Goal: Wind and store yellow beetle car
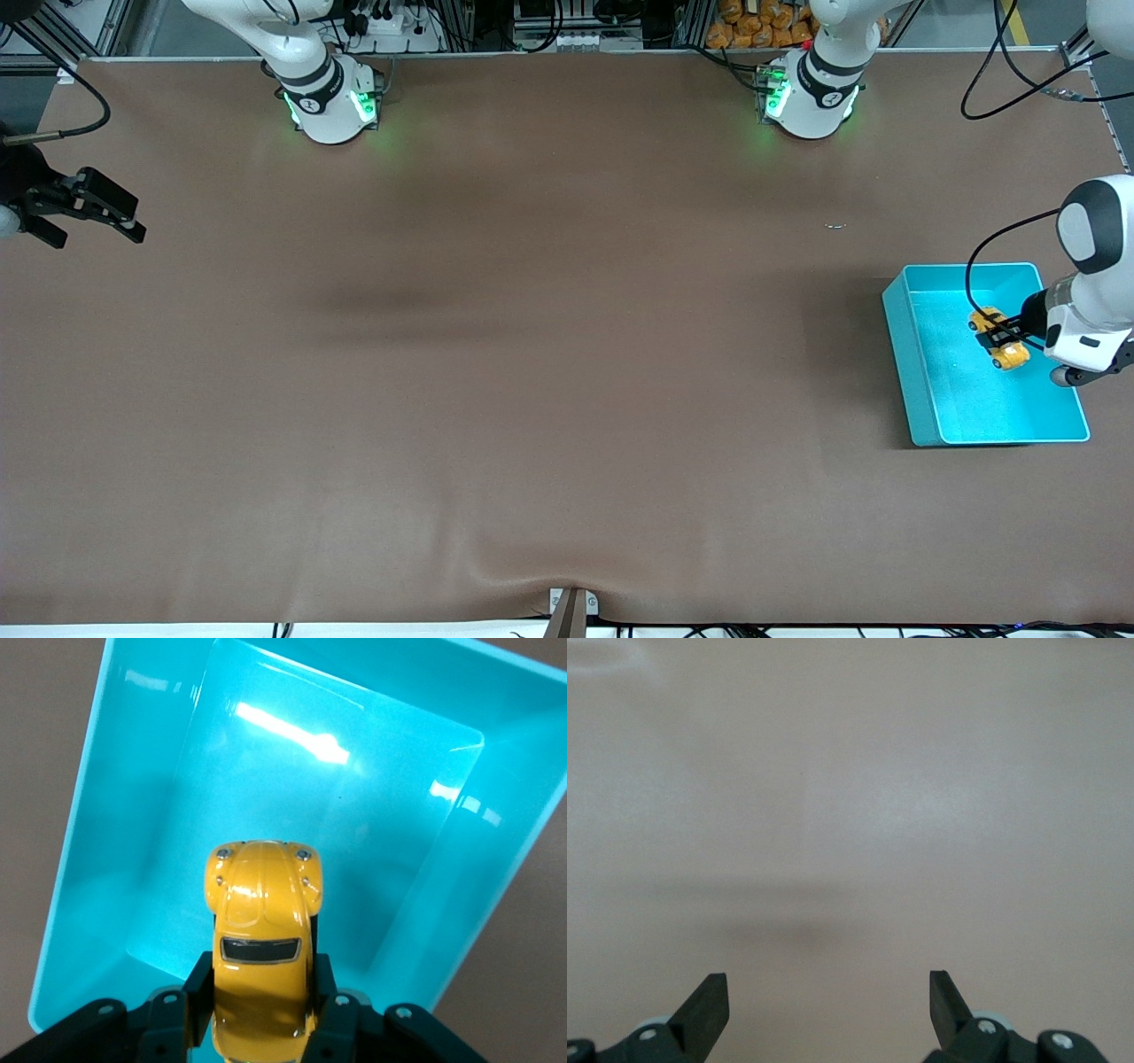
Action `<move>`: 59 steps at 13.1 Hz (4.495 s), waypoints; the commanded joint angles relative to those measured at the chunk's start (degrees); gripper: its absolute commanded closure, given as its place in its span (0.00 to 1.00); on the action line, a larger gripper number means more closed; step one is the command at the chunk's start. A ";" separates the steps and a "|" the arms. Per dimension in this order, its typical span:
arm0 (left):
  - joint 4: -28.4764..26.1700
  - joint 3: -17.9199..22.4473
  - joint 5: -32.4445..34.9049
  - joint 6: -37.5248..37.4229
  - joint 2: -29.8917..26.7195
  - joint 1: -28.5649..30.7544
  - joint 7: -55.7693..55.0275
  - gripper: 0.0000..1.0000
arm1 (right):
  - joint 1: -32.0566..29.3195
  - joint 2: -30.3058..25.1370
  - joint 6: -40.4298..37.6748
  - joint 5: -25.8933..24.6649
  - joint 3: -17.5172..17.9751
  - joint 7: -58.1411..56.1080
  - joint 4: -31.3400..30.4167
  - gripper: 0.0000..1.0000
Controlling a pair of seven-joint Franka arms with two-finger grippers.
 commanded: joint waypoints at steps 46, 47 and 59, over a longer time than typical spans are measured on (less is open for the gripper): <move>1.06 -9.27 -7.53 -0.88 -10.62 5.14 20.76 0.00 | -0.96 -0.48 -0.02 -0.73 0.40 0.83 -0.53 0.00; 1.24 -10.07 -7.62 -1.41 -11.16 5.23 20.84 0.00 | -0.96 -0.48 -0.02 -0.73 0.32 0.83 -0.53 0.00; 6.25 2.20 -11.46 -26.80 -23.37 -14.42 17.17 0.00 | -0.96 -0.48 -0.02 -0.73 0.32 0.83 -0.53 0.00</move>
